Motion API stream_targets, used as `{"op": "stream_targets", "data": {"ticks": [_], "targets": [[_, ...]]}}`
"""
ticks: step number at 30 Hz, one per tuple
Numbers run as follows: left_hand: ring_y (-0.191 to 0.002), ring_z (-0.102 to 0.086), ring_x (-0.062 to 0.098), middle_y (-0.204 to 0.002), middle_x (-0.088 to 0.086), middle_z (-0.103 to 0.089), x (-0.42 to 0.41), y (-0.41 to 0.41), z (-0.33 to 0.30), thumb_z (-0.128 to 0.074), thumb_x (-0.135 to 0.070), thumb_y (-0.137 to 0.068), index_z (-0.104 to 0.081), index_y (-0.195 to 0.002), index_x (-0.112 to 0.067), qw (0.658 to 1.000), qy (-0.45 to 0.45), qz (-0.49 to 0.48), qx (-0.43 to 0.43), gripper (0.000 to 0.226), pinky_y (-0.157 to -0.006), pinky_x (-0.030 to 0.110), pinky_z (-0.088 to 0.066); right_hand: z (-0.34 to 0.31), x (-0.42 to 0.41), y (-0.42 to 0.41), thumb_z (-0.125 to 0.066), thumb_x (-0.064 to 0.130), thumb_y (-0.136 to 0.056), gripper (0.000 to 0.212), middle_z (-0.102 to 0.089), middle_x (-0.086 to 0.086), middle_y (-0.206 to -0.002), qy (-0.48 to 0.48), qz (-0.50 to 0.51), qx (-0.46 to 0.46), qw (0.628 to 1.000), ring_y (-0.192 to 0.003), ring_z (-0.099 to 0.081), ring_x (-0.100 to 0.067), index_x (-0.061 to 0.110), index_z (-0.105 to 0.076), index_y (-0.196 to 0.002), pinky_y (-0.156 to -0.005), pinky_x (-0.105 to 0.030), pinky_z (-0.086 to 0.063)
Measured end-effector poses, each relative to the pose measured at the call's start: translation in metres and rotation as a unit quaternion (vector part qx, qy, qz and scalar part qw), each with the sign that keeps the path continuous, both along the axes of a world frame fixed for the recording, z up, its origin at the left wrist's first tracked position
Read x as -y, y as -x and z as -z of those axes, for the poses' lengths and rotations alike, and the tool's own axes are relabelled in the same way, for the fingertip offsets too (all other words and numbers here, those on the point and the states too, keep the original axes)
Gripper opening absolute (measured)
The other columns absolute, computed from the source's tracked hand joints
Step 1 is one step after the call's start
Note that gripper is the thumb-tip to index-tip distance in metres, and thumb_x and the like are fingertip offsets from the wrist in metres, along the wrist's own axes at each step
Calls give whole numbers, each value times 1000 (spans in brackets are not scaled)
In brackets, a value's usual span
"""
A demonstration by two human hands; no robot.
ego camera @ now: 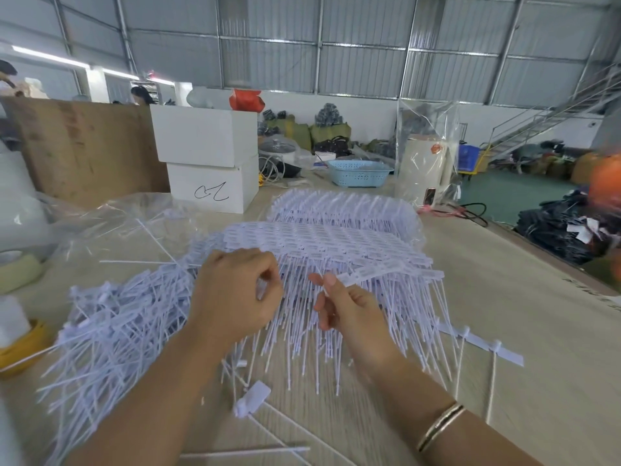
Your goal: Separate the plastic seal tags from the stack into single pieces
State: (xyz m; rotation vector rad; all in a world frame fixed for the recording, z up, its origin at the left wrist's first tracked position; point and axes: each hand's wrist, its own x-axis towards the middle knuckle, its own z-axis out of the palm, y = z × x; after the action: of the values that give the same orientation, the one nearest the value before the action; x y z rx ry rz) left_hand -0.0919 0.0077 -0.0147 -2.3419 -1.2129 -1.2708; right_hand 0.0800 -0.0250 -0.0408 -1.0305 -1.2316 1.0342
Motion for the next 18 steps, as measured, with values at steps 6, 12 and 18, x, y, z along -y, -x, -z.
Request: {"op": "stream_targets", "data": {"ticks": [6, 12, 18], "targets": [[-101, -56, 15, -118, -4, -59, 0, -20, 8, -54, -50, -80, -64, -111, -19, 990, 4, 100, -95, 45, -81, 34, -46, 1, 0, 4, -40, 43, -97, 45, -57, 1, -56, 27, -29, 29, 999, -53, -53, -10, 14, -69, -80, -57, -19, -44], [-85, -49, 12, -80, -4, -63, -3, -29, 15, -50, -30, -87, -64, -84, -11, 989, -19, 131, -65, 24, -70, 30, -44, -1, 0, 4, -35, 66, -80, 63, -55, -10, -62, 52, -97, 15, 994, -57, -53, -16, 11, -65, -78, -59, -26, -43], [-94, -55, 15, -89, -2, -68, -6, -26, 14, -52, -21, -88, -70, -86, -9, 984, -116, 115, -68, 21, -78, 36, -45, 0, -3, 1, -33, 63, -90, 67, -63, -7, -66, 118, -107, -55, 986, -56, -55, -16, 10, -71, -76, -56, -25, -45]]}}
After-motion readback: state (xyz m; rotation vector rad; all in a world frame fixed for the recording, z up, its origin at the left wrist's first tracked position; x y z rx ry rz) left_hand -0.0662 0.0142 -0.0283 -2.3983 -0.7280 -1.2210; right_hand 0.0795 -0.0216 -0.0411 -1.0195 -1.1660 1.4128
